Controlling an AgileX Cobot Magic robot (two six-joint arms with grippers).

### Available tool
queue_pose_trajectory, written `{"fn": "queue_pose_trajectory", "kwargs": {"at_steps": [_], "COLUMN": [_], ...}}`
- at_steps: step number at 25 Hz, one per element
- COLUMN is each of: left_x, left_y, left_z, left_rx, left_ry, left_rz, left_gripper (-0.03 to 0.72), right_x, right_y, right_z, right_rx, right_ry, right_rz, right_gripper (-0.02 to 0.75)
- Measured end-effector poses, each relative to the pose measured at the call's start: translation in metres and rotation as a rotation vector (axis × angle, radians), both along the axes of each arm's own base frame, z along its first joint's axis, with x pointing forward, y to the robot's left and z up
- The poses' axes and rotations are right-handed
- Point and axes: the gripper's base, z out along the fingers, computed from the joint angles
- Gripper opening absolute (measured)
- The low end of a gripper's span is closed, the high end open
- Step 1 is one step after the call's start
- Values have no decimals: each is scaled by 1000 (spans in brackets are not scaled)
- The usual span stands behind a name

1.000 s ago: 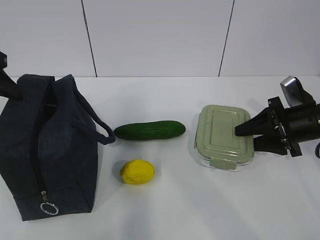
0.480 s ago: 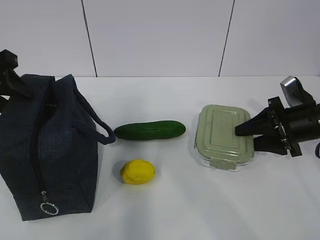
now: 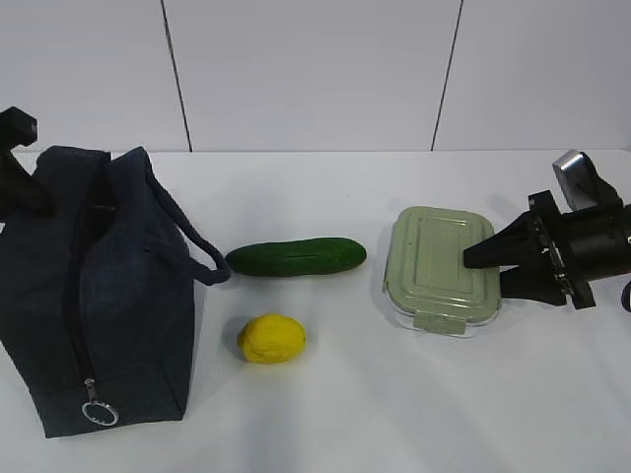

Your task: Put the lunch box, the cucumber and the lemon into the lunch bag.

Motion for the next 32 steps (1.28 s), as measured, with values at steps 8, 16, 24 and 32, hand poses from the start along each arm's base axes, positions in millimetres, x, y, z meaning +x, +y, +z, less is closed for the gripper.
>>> {"fn": "queue_pose_trajectory", "kwargs": {"at_steps": [8, 16, 24, 32], "left_x": [-1, -4, -4, -3], "left_y": [-1, -2, -2, 1], "left_z": [0, -1, -1, 2], "left_rx": [-9, -7, -2, 53], "left_ry": [10, 30, 32, 30], "left_rz": [-20, -38, -41, -78], "left_gripper": [-6, -6, -6, -6], "right_x": [0, 0, 0, -2], "right_y": [0, 16, 29, 54], "right_z": [0, 11, 38, 57], "right_rx": [5, 12, 55, 119], "right_ry": [10, -16, -80, -75], "right_rz": [-9, 19, -4, -10], "right_gripper": [385, 385, 385, 385]}}
